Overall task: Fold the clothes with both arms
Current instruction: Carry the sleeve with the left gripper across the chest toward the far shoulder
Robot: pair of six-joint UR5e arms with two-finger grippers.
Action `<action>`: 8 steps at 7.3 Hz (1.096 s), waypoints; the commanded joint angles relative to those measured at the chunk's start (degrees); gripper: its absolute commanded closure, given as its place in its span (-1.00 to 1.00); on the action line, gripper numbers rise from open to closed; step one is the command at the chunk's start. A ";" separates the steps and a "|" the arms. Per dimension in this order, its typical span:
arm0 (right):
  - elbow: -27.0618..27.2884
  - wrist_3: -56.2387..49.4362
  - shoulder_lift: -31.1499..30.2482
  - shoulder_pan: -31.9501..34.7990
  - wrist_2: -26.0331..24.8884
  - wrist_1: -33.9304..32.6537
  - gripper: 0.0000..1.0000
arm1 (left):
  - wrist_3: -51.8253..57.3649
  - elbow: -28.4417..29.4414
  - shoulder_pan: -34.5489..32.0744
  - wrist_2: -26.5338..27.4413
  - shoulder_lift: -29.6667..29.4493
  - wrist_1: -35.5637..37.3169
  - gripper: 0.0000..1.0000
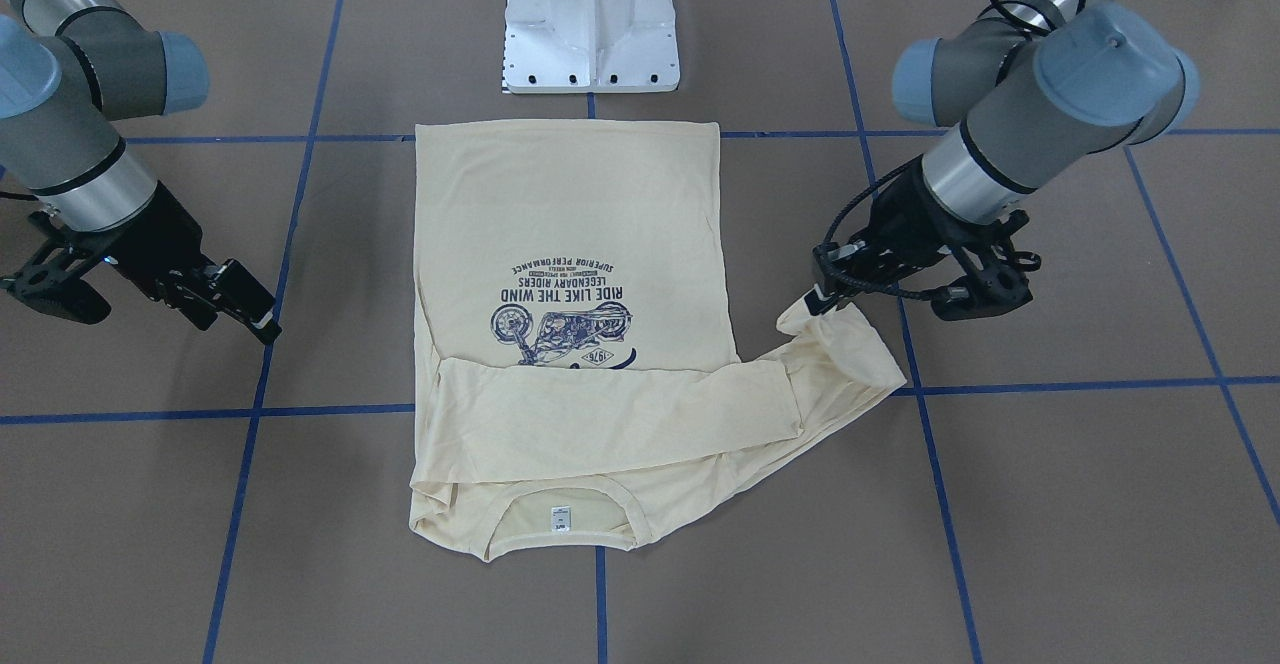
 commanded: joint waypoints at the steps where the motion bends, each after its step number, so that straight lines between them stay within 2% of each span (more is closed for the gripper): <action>1: -0.67 -5.08 -4.52 1.85 -0.01 3.77 -0.99 | -8.80 11.84 0.47 1.16 -15.37 1.11 1.00; 2: -0.68 -5.18 -4.97 2.21 0.16 4.06 -0.99 | -13.01 17.30 1.95 2.29 -20.58 -2.55 1.00; 3: -1.02 -5.36 -5.15 2.22 0.17 4.15 -0.99 | -17.40 22.58 4.23 5.87 -24.02 -7.89 1.00; 5: -1.81 -7.02 -5.24 2.83 0.17 4.15 -0.99 | -22.52 30.42 8.88 12.90 -31.23 -10.32 1.00; 8: -2.87 -7.82 -5.68 3.18 0.08 4.15 -0.99 | -28.68 37.89 14.25 23.28 -35.02 -18.38 1.00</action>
